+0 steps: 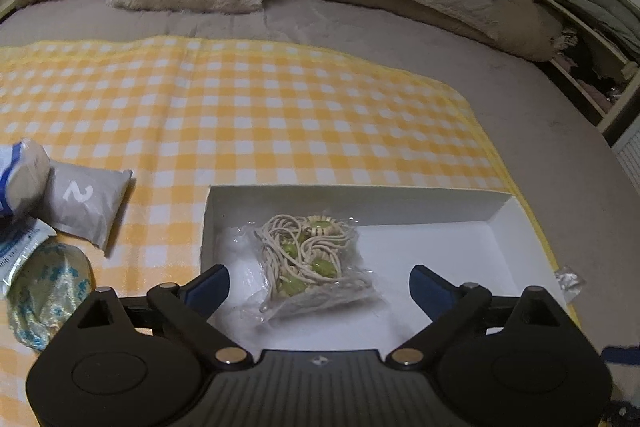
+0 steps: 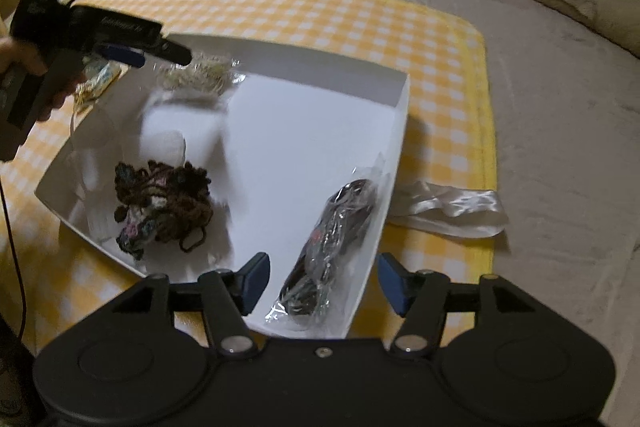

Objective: Organize soft objects
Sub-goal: 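Open both grippers to release the bag and pouch into the tray, then move both grippers back toward the remaining items on the cloth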

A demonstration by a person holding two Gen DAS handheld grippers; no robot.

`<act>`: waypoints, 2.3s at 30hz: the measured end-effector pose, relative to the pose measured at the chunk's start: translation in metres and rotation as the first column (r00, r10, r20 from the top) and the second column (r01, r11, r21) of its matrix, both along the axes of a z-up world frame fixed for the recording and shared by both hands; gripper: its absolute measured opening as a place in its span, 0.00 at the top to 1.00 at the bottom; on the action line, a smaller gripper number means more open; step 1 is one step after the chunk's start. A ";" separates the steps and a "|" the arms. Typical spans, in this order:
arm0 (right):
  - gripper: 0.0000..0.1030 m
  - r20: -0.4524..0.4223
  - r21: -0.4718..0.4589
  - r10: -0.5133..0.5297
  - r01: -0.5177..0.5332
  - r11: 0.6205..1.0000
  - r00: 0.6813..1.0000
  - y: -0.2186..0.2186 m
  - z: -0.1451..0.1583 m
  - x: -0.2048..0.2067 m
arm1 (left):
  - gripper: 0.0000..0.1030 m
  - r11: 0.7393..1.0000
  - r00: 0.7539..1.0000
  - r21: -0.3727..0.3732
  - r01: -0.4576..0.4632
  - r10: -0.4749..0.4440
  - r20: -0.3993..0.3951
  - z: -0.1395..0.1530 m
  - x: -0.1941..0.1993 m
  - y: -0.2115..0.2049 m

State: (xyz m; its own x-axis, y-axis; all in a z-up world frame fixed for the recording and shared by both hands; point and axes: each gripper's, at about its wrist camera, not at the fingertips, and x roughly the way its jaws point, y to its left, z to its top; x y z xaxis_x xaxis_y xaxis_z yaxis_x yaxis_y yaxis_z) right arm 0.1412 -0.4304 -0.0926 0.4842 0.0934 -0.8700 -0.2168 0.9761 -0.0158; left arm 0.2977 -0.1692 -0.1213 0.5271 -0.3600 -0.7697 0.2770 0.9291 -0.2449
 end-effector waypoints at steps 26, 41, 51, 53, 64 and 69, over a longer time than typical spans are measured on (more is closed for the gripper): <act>0.01 0.249 0.091 -0.120 0.100 0.991 0.961 0.022 0.058 -0.046 | 0.00 0.998 0.982 -0.010 0.068 -0.065 0.177 0.076 -0.100 0.028; 0.00 0.355 0.213 -0.214 0.145 0.966 0.910 0.055 0.081 -0.034 | 0.00 1.000 0.967 -0.006 0.019 -0.016 0.255 0.097 -0.120 0.072; 0.00 0.370 0.250 -0.173 0.082 0.965 0.913 0.111 0.087 -0.003 | 0.00 0.996 0.955 -0.009 -0.094 0.093 0.282 0.104 -0.117 0.123; 0.00 0.377 0.254 -0.158 0.062 0.965 0.913 0.123 0.089 0.001 | 0.00 0.993 0.953 -0.009 -0.115 0.113 0.282 0.105 -0.116 0.135; 0.00 0.391 0.267 -0.076 -0.034 0.963 0.917 0.193 0.090 0.036 | 0.00 0.974 0.937 0.023 -0.227 0.212 0.278 0.103 -0.108 0.204; 0.00 0.401 0.290 -0.052 -0.072 0.954 0.915 0.220 0.088 0.052 | 0.00 0.953 0.919 0.053 -0.298 0.271 0.285 0.104 -0.100 0.235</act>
State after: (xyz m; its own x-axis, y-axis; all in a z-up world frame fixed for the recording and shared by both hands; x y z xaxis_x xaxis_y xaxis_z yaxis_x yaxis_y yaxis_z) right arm 0.1932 -0.2101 -0.0051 0.7821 0.3195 -0.5349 -0.2626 0.9476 0.1820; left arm 0.1973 0.0658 -0.0176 0.7900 -0.0971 -0.6053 0.0409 0.9935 -0.1060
